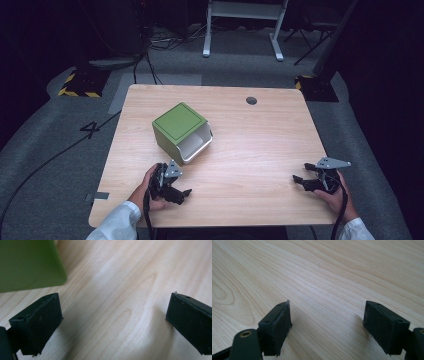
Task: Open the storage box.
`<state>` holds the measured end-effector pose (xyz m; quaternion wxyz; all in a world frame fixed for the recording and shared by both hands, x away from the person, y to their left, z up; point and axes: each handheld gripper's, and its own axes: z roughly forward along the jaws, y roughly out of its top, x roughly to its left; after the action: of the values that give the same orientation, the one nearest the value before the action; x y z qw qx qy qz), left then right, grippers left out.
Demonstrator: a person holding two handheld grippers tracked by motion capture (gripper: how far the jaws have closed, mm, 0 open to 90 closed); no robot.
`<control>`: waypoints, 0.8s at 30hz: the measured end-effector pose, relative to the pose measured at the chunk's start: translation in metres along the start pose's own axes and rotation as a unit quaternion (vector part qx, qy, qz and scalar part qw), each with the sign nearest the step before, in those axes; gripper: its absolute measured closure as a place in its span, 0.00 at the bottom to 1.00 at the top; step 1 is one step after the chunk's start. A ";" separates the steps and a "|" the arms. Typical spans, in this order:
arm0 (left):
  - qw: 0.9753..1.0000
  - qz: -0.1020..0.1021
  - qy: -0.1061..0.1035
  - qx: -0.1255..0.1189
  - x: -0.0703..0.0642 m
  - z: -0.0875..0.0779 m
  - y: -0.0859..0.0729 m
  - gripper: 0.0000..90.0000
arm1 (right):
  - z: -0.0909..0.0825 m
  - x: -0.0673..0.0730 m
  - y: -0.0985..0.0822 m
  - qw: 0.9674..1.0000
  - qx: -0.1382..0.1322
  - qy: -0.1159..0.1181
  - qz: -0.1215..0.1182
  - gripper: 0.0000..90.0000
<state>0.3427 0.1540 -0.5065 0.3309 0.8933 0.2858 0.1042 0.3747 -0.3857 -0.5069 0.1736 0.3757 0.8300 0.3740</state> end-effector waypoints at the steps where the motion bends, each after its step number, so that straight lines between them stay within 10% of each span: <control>1: 1.000 0.000 0.000 0.000 0.000 0.000 0.000 0.00 | 0.000 0.000 0.000 1.000 0.000 0.000 0.000 0.25; 5: 1.000 0.018 -0.009 0.012 -0.003 -0.003 0.003 0.03 | 0.000 0.000 0.000 1.000 0.000 0.000 0.000 0.25; 6: 1.000 0.024 -0.018 0.006 -0.004 -0.004 0.004 0.22 | 0.000 0.000 0.000 1.000 0.000 0.000 0.000 0.25; 8: 0.999 0.034 -0.032 0.004 -0.009 -0.005 0.006 0.27 | 0.000 0.000 0.000 1.000 0.000 0.000 0.001 0.25; 12: 0.998 0.042 -0.036 0.003 -0.017 -0.005 0.011 0.25 | 0.000 0.000 0.000 1.000 0.000 0.000 0.001 0.25; 24: 0.997 0.074 0.005 -0.017 -0.031 -0.008 0.033 0.27 | 0.000 0.000 0.000 1.000 0.000 0.000 0.000 0.25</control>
<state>0.3293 0.1202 -0.4795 0.3359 0.9057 0.2185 0.1383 0.3752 -0.3856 -0.5070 0.1735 0.3759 0.8298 0.3742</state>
